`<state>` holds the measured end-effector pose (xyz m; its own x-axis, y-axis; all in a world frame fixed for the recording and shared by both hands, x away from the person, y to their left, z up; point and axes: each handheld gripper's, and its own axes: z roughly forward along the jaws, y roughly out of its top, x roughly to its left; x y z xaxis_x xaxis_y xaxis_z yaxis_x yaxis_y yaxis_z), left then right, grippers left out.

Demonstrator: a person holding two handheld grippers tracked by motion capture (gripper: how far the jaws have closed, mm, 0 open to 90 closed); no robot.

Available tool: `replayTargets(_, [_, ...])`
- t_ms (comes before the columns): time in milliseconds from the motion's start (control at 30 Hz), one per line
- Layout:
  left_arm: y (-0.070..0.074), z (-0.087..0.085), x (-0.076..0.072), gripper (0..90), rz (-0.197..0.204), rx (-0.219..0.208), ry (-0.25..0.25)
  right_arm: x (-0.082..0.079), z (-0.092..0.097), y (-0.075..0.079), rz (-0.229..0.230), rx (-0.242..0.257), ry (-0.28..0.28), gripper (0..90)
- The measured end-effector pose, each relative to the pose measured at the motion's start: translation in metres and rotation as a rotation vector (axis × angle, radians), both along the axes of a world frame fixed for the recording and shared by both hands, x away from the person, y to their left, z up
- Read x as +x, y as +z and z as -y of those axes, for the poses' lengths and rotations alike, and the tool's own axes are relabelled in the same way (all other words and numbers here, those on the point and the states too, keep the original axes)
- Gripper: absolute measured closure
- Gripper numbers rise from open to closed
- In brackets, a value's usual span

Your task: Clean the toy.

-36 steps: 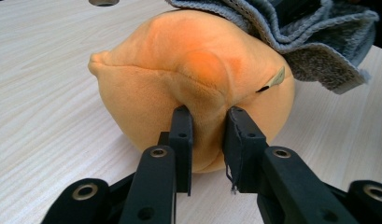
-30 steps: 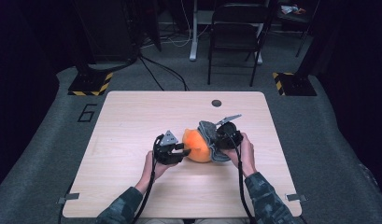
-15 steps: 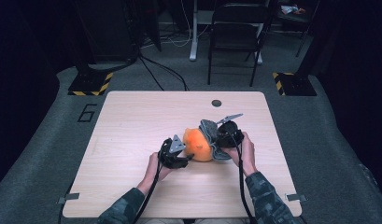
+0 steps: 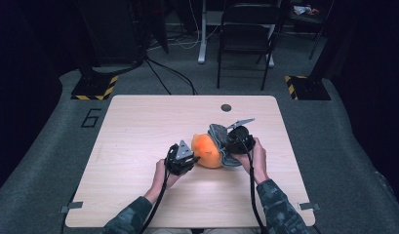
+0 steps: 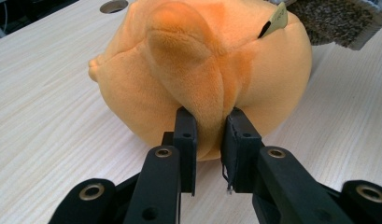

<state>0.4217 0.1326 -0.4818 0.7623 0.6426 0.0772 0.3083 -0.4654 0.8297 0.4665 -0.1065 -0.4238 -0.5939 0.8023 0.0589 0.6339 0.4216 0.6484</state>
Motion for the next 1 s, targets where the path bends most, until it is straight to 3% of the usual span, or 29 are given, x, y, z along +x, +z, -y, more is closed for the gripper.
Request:
replayTargets(333, [0.007,0.000,-0.002,78.2,-0.033,-0.024,0.012,-0.008,-0.002,0.018,0.045,0.030,0.018,73.8])
replayTargets(667, [0.013,0.002,-0.005,78.4,-0.031,-0.019,0.004,-0.023,-0.020,0.033,0.073,0.073,0.104,73.8])
replayTargets(800, [0.013,0.002,-0.005,78.3,-0.025,-0.023,0.002,-0.026,-0.030,0.033,0.084,0.047,0.144,73.8])
replayTargets(867, [0.013,0.002,-0.005,78.2,-0.040,-0.017,-0.004,-0.025,-0.032,0.028,0.082,0.032,0.139,73.8])
replayTargets(1000, [0.011,0.001,-0.004,78.0,-0.032,-0.030,0.001,-0.023,-0.030,0.024,0.072,0.012,0.121,73.7])
